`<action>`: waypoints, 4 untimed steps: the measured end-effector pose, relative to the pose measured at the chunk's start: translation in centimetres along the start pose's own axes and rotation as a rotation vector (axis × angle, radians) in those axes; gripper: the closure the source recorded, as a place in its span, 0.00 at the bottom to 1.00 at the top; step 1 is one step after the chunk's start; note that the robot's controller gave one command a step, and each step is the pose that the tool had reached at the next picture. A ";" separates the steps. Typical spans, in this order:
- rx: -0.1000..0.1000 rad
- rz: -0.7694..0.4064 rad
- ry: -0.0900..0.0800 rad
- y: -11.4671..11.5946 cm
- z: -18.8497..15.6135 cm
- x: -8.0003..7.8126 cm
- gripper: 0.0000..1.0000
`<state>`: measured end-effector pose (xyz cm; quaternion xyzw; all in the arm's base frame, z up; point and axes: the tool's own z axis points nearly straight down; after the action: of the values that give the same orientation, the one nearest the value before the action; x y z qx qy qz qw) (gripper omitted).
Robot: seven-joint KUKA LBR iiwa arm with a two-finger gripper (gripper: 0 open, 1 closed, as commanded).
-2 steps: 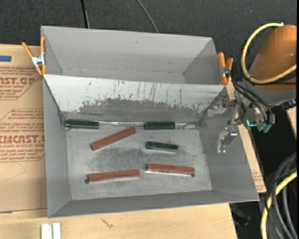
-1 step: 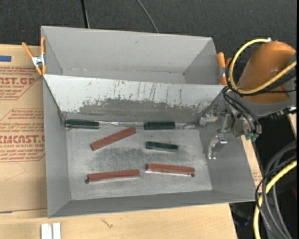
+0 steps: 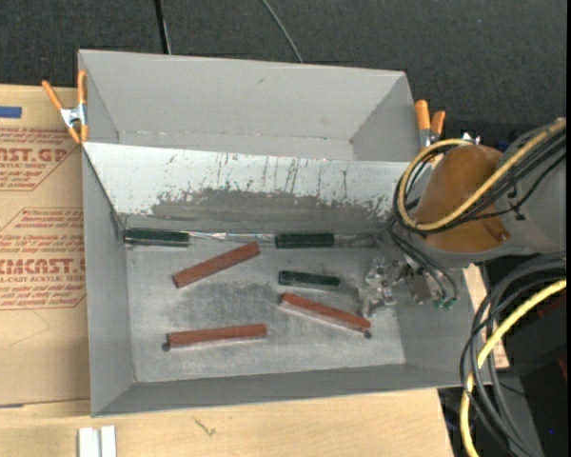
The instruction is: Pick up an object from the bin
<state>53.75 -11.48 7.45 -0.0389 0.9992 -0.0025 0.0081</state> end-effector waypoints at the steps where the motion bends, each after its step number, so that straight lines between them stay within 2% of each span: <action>1: -0.004 -0.001 0.016 0.1 0.3 0.4 0.00; 2: -0.004 -0.001 0.015 0.1 0.3 0.4 0.00; 3: -0.005 -0.048 0.002 8.7 -0.1 -0.7 1.00; 4: -0.006 -0.049 0.018 8.7 0.2 -0.3 0.00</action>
Offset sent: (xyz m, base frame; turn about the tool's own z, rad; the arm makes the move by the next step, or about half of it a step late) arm 0.0000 0.0000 0.0000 0.0000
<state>53.33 -2.83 7.20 -0.0632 0.9980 -0.0001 -0.0008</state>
